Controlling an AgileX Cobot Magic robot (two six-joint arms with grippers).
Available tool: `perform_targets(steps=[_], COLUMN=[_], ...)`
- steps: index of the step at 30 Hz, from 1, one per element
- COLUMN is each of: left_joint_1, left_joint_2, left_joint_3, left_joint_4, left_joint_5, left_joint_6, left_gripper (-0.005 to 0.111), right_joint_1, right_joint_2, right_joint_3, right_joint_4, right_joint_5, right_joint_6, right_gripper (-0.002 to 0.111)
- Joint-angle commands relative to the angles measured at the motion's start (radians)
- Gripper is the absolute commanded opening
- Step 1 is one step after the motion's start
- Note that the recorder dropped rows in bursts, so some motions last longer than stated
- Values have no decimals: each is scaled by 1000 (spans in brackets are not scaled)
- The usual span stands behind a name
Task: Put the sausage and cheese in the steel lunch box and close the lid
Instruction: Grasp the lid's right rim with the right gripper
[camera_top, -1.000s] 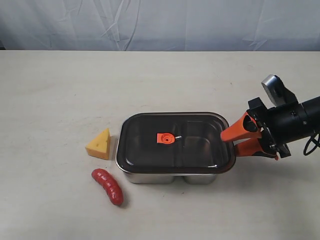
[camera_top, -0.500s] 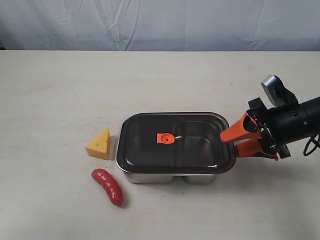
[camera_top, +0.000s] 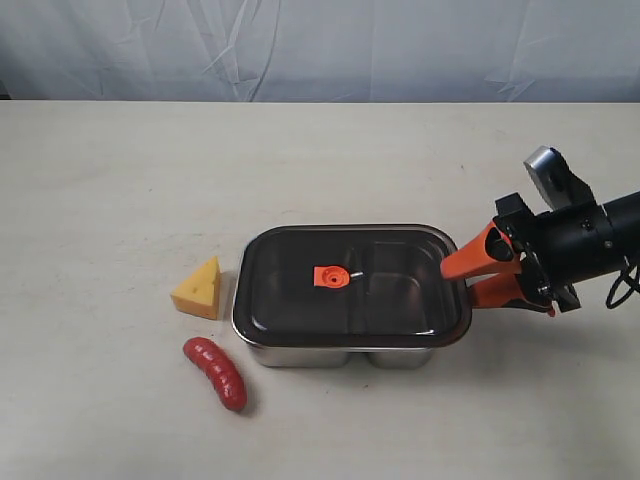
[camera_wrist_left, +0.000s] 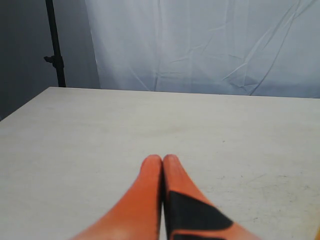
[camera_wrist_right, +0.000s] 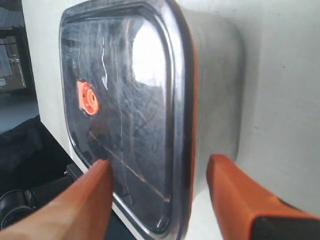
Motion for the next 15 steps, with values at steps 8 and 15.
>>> perform_targets(steps=[8, 15], left_joint_1=[-4, -4], left_joint_2=[-4, -4], left_joint_3=[4, 4], left_joint_4=[4, 4], left_joint_5=[-10, -10], left_joint_6=[-4, -4], left_gripper=[0, 0], right_joint_1=[75, 75], right_joint_2=[3, 3], right_joint_3=[2, -4], right_joint_4=[-3, -76], right_joint_5=[-41, -37], right_joint_6=[-43, 11], right_gripper=[56, 31])
